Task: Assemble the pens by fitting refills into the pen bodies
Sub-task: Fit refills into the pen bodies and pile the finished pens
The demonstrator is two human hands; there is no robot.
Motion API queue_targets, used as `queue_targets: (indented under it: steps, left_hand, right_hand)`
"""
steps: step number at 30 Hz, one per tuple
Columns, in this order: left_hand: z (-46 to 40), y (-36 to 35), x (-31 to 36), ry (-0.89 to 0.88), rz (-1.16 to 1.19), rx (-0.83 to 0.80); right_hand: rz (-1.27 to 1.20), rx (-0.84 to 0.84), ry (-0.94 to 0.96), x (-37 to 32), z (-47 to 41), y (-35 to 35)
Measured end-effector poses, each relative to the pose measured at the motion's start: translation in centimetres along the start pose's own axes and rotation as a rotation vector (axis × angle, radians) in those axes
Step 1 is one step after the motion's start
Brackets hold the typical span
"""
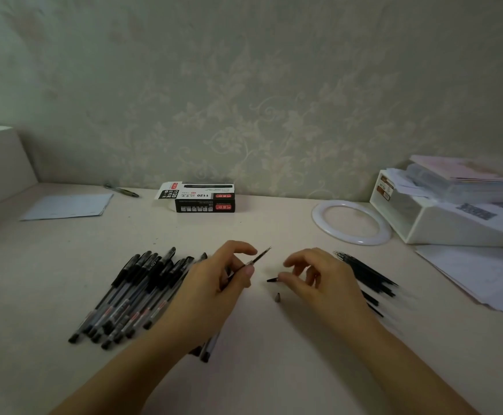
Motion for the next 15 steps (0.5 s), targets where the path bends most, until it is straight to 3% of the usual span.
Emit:
queue_targets:
  steps: [5,8,10,12,15]
  left_hand:
    - [0.0,-0.1,0.0,-0.021,-0.027,-0.012]
    - [0.1,-0.1,-0.1,-0.038,-0.085,-0.013]
    - [0.1,-0.4,-0.1,-0.062,-0.175,-0.038]
    - [0.3,-1.0,0.0,-0.092,-0.247,-0.073]
    - [0.5,-1.6,0.1,-0.123,-0.27,-0.095]
  right_hand:
    - [0.205,-0.193,0.107,-0.2,0.6,-2.6]
    - [0.235,-0.187,0.155,-0.6,0.9,-3.1]
    - [0.071,-0.085,0.075,-0.3,0.6,-2.1]
    - [-0.268,-0.011,-0.063,0.8,0.4,-1.4]
    - [-0.531,-0.048,-0.086,0.9,0.3,-2.2]
Point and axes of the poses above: each hand's wrist, its own z-axis away from the middle knuckle, its own y-axis out of the back of the hand, x = y × z, the point moved 9 cm from there along -z, towards the middle knuckle, and after that the axes turned 9 degrees about z, right-handed, at the moved point
